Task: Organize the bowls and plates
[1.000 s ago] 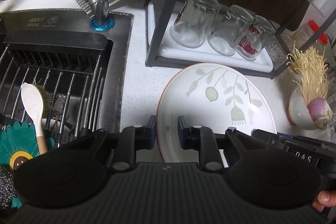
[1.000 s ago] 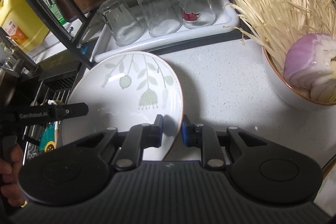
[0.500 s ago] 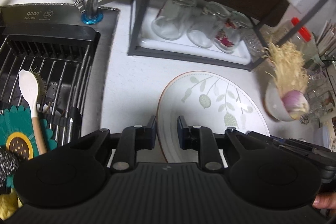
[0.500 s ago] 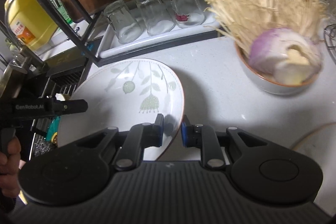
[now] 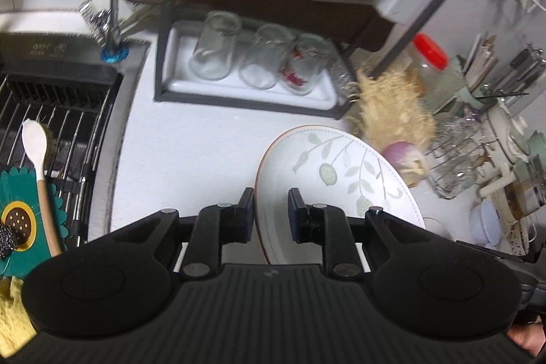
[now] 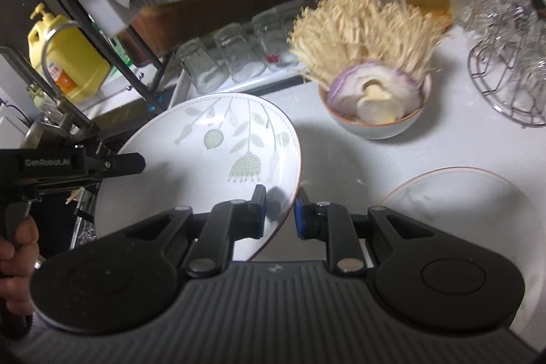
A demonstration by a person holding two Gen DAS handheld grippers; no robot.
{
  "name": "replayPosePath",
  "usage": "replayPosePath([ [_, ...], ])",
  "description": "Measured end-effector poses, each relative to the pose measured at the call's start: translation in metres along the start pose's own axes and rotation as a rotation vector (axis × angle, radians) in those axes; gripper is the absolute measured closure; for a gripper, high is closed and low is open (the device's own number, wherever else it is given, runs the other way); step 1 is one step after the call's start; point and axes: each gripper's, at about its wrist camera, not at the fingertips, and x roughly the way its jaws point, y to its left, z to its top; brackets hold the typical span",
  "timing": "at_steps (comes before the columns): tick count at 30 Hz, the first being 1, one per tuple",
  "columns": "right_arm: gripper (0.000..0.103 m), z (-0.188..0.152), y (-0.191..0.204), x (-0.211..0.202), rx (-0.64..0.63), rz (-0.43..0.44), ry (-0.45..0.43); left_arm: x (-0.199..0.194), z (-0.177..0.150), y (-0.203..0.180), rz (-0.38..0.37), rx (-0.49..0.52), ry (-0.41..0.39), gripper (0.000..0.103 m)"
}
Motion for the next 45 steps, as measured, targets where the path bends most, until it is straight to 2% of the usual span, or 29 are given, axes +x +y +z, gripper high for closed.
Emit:
replayPosePath([
  [12, 0.083, -0.007, -0.023, -0.061, -0.001, -0.032, -0.092, -0.020, -0.012, -0.053, -0.070, 0.026, -0.027, 0.080],
  [24, 0.083, -0.019, -0.050, -0.094, 0.037, -0.052, -0.135, -0.023, -0.022, -0.096, -0.095, 0.085, -0.020, 0.080],
  [32, 0.083, -0.037, -0.076, -0.110, 0.074, -0.099, -0.134, -0.006, -0.039, -0.127, -0.103, 0.109, 0.025, 0.080],
  [38, 0.083, -0.056, -0.100, -0.118, 0.117, -0.138, -0.114, 0.016, -0.055, -0.146, -0.126, 0.113, 0.092, 0.080],
  [45, 0.083, -0.072, -0.123, -0.121, 0.157, -0.184, -0.082, 0.045, -0.075, -0.171, -0.108, 0.193, 0.141, 0.080],
])
